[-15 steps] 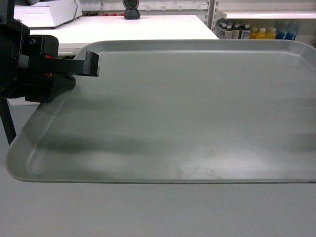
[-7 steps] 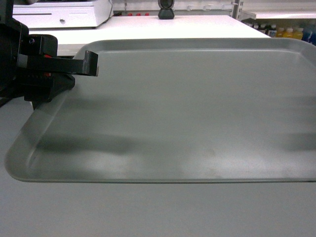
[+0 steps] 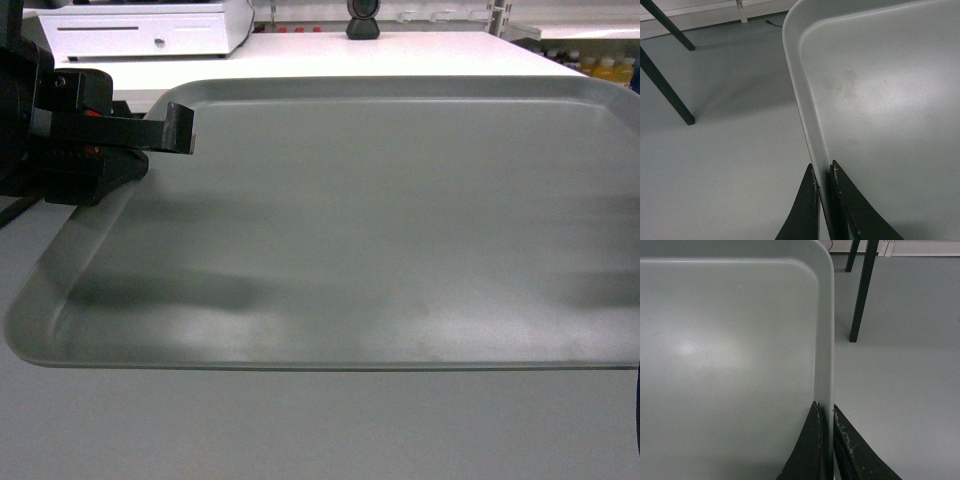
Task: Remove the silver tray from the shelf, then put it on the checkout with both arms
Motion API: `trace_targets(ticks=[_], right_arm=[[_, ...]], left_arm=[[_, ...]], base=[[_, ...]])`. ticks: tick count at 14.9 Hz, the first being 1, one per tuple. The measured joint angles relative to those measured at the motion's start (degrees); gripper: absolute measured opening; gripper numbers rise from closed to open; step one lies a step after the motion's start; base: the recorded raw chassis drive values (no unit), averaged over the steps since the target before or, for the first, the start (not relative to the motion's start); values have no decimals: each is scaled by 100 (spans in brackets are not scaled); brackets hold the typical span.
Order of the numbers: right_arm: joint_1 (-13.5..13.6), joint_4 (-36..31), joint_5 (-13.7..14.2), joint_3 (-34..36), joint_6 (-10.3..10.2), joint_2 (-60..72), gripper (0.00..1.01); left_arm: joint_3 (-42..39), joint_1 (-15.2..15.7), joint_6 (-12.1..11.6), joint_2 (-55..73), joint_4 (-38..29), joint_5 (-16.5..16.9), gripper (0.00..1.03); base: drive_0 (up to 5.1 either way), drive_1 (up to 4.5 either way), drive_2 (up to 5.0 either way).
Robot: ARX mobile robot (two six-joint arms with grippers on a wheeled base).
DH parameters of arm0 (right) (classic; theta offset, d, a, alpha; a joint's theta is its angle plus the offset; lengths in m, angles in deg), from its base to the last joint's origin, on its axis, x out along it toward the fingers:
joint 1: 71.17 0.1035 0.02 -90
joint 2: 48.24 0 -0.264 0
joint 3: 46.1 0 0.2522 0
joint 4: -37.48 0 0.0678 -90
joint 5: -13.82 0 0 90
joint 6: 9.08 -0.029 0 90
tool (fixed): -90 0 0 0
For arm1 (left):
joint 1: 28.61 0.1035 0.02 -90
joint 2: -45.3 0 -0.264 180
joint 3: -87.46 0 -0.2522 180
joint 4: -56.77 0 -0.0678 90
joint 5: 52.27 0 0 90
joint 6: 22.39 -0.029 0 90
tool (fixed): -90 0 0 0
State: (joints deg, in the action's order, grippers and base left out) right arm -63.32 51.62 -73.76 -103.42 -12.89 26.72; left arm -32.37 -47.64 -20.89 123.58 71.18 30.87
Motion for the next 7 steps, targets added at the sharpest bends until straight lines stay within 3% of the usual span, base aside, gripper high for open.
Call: trace_targets(ticks=[7], right_arm=[[-2,4,7,0,0,0,3]], left_arm=[[0,-7,0,0,0,0,3]], base=[[0,0,0]])
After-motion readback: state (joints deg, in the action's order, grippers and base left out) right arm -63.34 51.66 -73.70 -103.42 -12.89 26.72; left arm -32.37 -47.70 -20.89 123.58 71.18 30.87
